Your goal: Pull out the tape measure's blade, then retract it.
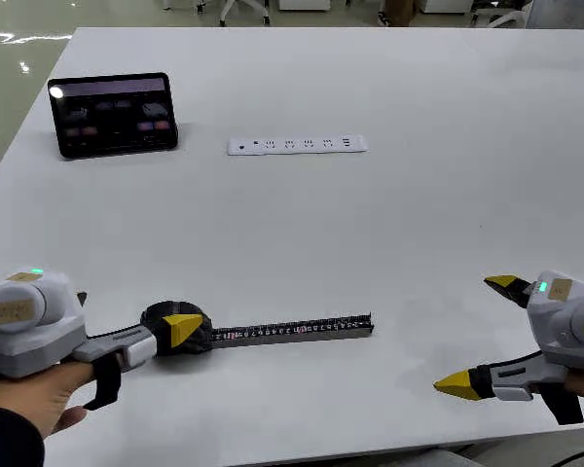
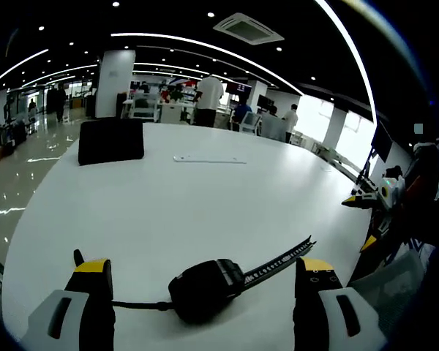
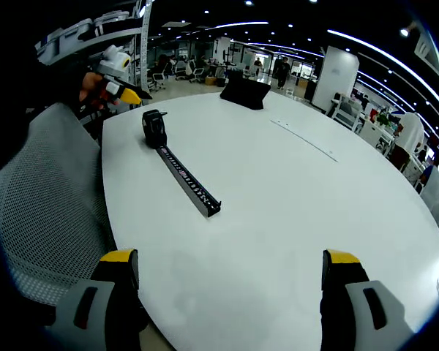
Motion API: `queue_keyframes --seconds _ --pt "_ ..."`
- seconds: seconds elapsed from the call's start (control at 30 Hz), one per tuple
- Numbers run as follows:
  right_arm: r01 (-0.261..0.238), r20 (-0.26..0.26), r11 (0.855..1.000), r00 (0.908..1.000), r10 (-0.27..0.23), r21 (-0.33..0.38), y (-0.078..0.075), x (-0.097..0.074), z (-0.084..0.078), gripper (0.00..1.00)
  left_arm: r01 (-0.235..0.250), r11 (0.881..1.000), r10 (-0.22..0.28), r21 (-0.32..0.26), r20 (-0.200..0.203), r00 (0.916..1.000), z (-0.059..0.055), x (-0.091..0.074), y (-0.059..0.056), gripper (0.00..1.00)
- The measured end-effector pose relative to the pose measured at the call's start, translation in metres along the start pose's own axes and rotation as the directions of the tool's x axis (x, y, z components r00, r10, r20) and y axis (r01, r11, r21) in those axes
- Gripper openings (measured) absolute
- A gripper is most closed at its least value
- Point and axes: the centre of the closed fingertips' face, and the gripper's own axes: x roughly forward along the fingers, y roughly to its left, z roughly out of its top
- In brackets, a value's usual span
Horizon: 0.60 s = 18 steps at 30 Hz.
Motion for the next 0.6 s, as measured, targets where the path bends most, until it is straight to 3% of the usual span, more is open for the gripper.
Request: queue_keyframes --seconds 0.1,0.17,0.23,0.33,0.47,0.57,0.6 --pt "-0.020 -0.016 1.000 0.9997 0.019 -0.022 0.002 0.008 0.001 1.00 -0.019 1.000 0.019 0.000 0.004 0.9998 -0.006 0.006 0.000 1.00" --pt "-0.037 -0.046 0.997 0.9983 0.034 -0.066 0.005 0.013 -0.001 1.00 -0.078 0.995 0.080 -0.056 0.020 0.9966 -0.009 0.007 0.009 1.00" --pt "-0.050 -0.079 0.994 0.9959 0.043 -0.096 0.005 0.019 -0.005 1.00 -0.088 0.994 0.089 -0.065 0.019 0.9958 -0.011 0.008 0.010 1.00" --pt "-0.073 -0.086 0.991 0.9943 0.063 -0.115 0.008 0.026 -0.003 1.00 -0.081 0.996 0.082 -0.044 0.031 0.9962 -0.009 0.010 0.006 1.00" --pt "-0.107 -0.106 0.985 0.9900 0.093 -0.135 0.011 0.036 0.002 1.00 -0.056 0.997 0.056 0.051 0.009 0.9984 -0.015 0.020 -0.007 1.00" --pt "-0.133 -0.121 0.976 0.9861 0.113 -0.171 0.012 0.043 0.007 1.00 -0.040 0.997 0.040 0.062 0.012 0.9991 -0.015 0.026 -0.014 1.00" --pt "-0.147 -0.128 0.971 0.9839 0.125 -0.186 0.012 0.046 0.009 1.00 -0.020 0.998 0.020 0.053 -0.003 0.9998 -0.019 0.028 -0.019 1.00"
